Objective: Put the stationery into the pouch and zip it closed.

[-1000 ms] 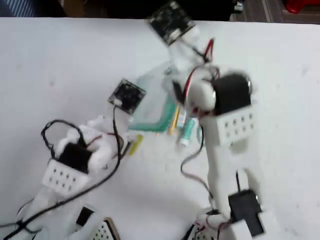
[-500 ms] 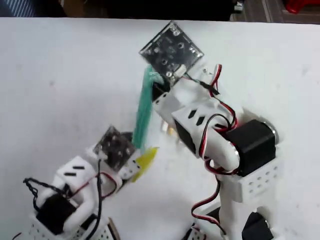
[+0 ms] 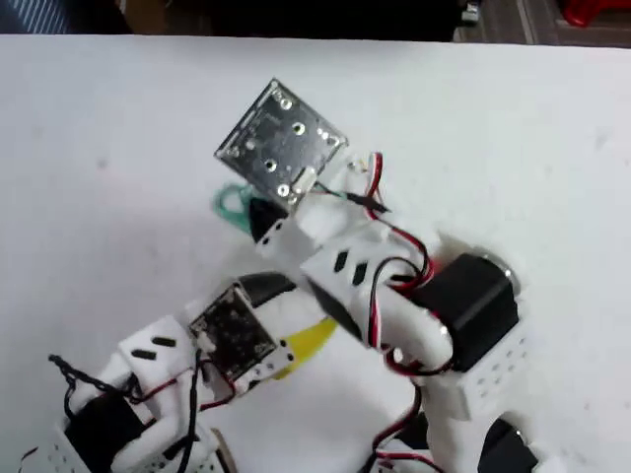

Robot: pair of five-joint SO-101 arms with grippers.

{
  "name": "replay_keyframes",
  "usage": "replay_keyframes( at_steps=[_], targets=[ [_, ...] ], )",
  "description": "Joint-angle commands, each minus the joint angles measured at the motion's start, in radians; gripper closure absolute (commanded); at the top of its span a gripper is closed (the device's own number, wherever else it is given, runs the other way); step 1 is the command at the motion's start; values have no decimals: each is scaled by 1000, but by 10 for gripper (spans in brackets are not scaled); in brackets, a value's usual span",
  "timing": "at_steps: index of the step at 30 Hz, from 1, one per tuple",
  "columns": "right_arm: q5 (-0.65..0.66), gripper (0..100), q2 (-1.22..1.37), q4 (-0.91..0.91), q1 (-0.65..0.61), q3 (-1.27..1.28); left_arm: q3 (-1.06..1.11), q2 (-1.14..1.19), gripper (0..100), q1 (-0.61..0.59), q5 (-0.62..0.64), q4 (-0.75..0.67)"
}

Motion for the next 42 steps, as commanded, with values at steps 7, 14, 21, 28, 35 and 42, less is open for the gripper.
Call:
replay_keyframes(
  at_steps=[7, 14, 21, 28, 35, 42],
  targets=[
    [15, 982, -24, 19, 71, 6, -186, -157, 781, -124, -74, 310],
    [15, 982, -44, 21, -18, 114, -391, -291, 781, -271, -147, 454],
    [21, 982, -202, 21, -33, 269, -419, -277, 696, -460, -233, 476],
    [37, 981, -334, 18, -217, 483, -428, -213, 695, -460, -258, 453],
    [227, 981, -449, 22, -277, 617, -419, -213, 695, -458, -390, 503],
    [543, 981, -487, 22, -277, 652, -419, -208, 692, -378, -555, 525]
  ],
)
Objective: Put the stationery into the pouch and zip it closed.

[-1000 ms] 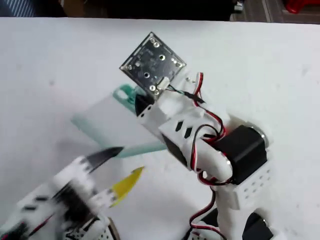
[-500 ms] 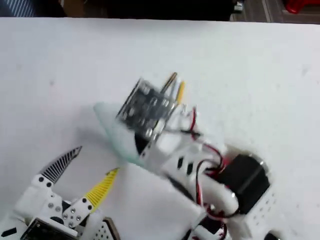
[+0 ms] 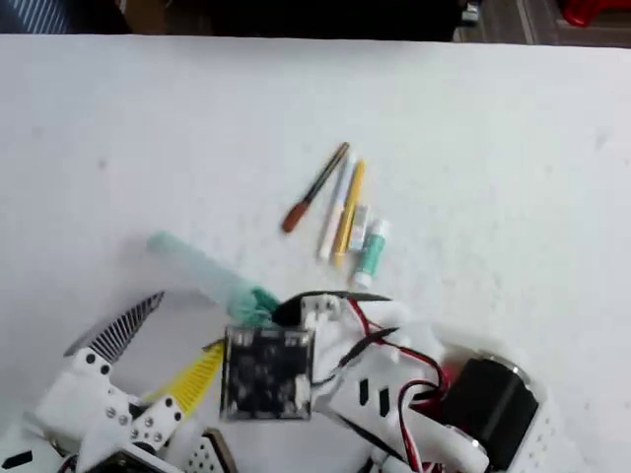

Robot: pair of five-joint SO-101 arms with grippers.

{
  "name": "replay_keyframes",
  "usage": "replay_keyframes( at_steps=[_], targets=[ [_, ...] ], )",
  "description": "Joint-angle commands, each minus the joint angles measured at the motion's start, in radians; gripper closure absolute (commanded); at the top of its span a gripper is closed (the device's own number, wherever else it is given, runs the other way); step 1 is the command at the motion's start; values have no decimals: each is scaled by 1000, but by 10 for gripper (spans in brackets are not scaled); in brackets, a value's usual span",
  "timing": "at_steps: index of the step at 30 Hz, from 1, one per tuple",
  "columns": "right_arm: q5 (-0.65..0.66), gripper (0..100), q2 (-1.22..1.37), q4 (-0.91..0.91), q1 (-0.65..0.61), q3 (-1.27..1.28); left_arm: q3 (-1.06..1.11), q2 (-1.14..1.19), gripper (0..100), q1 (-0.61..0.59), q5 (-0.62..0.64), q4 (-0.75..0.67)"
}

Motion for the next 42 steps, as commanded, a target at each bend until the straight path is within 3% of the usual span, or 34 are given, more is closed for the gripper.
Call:
replay_keyframes(
  at_steps=[1, 3, 6, 11, 18, 20, 23, 25, 28, 33, 37, 42],
  targets=[
    [219, 981, -8, 21, -7, 2, -18, 79, 692, 85, -75, 43],
    [341, 981, -10, 21, -35, 8, 20, 79, 692, 139, -100, 44],
    [420, 981, -2, 22, -77, 8, 126, 79, 692, 159, -103, -3],
    [482, 981, -10, 22, -90, 9, 270, 79, 692, 156, -97, -150],
    [491, 981, -7, 18, -51, 3, 302, 73, 697, 160, 40, -173],
    [491, 981, -8, -2, -4, 3, 304, 73, 735, 165, 101, -186],
    [486, 981, -8, -74, 85, 3, 315, 73, 897, 148, 256, -293],
    [416, 981, -1, -145, 124, 3, 344, 73, 987, 136, 284, -377],
    [221, 982, -1, -303, 162, 3, 422, 73, 967, 130, 330, -486],
    [-72, 982, 18, -504, 269, 17, 578, 73, 976, 128, 537, -747],
    [-155, 982, 77, -533, 294, 20, 624, 73, 976, 127, 684, -847],
    [-166, 982, 114, -533, 297, 23, 629, 71, 976, 53, 694, -786]
  ],
)
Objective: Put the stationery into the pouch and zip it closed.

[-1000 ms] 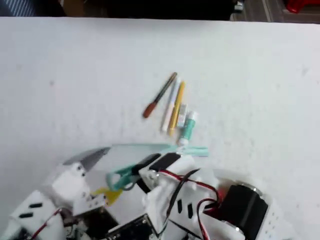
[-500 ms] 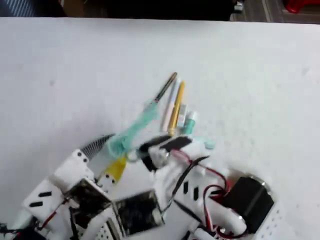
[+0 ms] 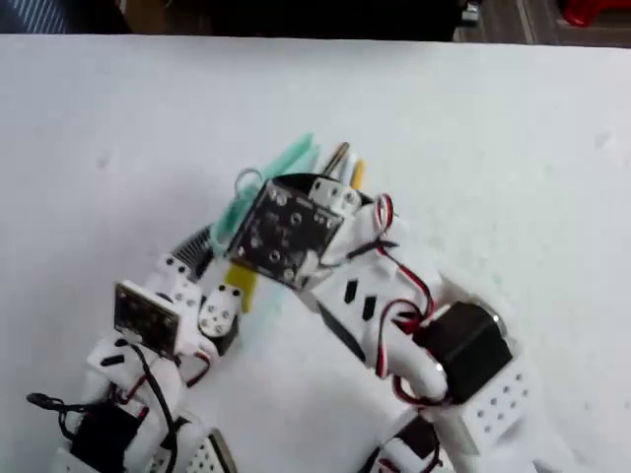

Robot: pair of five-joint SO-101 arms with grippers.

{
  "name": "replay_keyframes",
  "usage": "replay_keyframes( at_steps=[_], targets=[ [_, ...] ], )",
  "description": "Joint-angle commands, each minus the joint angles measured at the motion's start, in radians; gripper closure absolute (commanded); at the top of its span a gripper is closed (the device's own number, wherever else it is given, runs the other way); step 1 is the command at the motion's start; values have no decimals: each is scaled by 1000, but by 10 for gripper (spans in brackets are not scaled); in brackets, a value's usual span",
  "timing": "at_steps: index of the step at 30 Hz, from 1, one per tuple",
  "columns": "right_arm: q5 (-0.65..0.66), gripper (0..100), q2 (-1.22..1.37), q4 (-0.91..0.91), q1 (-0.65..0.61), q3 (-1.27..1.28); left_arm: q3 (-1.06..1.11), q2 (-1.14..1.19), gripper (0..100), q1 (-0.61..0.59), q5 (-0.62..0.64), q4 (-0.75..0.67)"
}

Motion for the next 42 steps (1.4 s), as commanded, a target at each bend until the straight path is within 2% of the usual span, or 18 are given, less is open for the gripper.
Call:
replay_keyframes(
  at_steps=[1, 4, 7, 9, 16, 20, 23, 27, 31, 36, 42],
  targets=[
    [-14, 982, 15, -22, 10, -5, -2, 38, 976, -39, 20, 40],
    [-14, 982, 42, -19, 10, -3, -18, 38, 956, -35, 17, 133],
    [-14, 982, 65, -1, 10, -5, -49, 38, 797, -39, 26, 239],
    [-15, 982, 67, 1, 5, -5, -68, 38, 758, -44, 63, 287],
    [-15, 982, 74, 35, 4, -5, -126, 38, 864, -44, 11, 302],
    [-15, 982, 74, 30, 7, -11, -126, 38, 985, -38, -5, 298],
    [-15, 982, 76, -18, 10, -3, -121, 38, 978, -35, -54, 301],
    [-17, 982, 117, -54, 59, -5, -120, 38, 977, -35, -60, 302],
    [-21, 982, 189, -114, 171, -8, -120, 38, 977, -35, -60, 304],
    [-121, 982, 245, -170, 295, -11, -120, 38, 977, -35, -61, 318],
    [-127, 982, 254, -174, 325, -12, -118, 38, 977, -44, -61, 315]
  ],
)
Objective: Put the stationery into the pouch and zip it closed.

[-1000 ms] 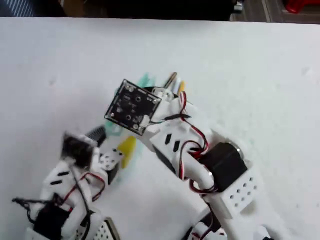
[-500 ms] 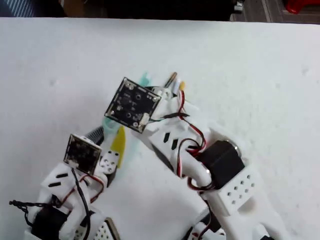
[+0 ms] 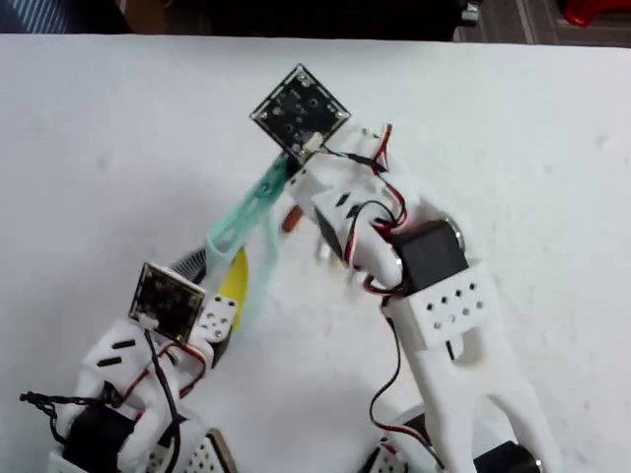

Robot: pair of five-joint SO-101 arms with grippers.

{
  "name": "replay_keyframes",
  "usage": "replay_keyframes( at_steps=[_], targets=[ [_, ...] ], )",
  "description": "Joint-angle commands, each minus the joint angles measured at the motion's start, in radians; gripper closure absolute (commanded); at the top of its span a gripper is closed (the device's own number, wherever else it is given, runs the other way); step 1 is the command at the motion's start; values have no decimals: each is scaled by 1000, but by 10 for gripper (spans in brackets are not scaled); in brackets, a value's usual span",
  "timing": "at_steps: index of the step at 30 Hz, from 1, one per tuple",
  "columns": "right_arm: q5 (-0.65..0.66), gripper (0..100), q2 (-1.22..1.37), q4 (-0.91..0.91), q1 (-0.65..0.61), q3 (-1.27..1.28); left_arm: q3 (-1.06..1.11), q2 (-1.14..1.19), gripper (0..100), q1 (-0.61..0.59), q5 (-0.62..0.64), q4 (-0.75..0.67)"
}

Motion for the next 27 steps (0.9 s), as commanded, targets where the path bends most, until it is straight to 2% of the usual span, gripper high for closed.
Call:
replay_keyframes(
  at_steps=[1, 9, 21, 23, 27],
  targets=[
    [-12, 982, 2, -31, 53, -18, -49, 2, 977, -13, -5, 12],
    [-14, 982, 12, -81, 120, -12, -48, 2, 977, -13, -5, 14],
    [-14, 978, 33, -56, 114, -11, -38, 2, 977, -15, -5, 12],
    [-11, 923, 24, 5, 97, -17, -38, 2, 977, -35, -5, 5],
    [-8, 684, -58, 193, 58, -11, -21, 2, 977, -211, 32, -80]
  ],
)
